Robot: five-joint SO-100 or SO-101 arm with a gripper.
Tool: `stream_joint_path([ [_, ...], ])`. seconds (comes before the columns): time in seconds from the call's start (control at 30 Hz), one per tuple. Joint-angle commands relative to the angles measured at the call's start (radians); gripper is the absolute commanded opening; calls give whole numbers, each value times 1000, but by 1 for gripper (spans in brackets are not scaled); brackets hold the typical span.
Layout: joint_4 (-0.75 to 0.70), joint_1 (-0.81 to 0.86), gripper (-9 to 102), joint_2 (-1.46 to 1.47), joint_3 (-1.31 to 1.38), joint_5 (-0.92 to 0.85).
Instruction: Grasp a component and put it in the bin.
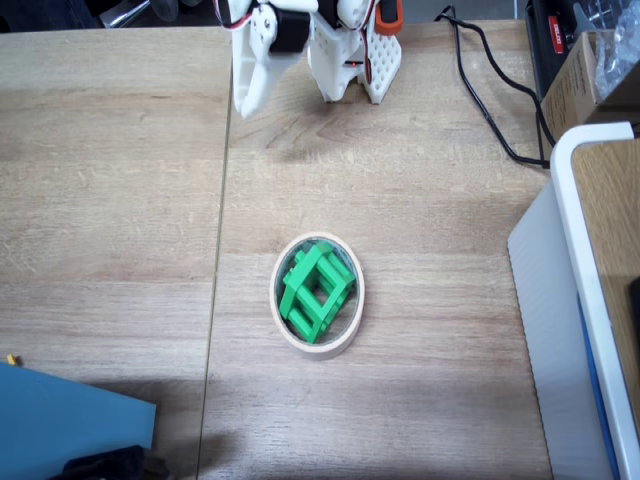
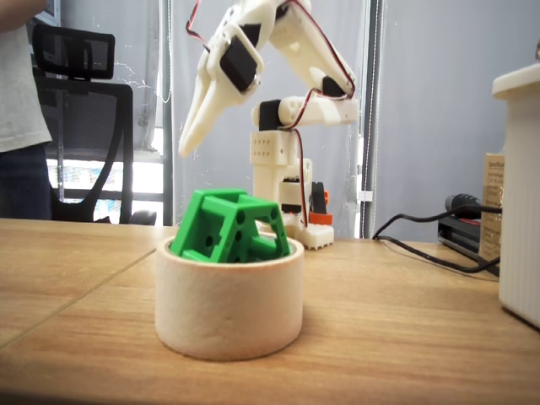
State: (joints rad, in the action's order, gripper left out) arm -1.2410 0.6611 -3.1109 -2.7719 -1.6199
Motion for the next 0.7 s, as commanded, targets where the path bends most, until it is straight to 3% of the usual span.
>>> stream_joint_path([
  [0.0, 112, 3, 0, -55, -92, -5],
  [0.23, 233, 3, 0, -167, -275, -11],
  [0.67, 239, 3, 0, -258, -420, -11],
])
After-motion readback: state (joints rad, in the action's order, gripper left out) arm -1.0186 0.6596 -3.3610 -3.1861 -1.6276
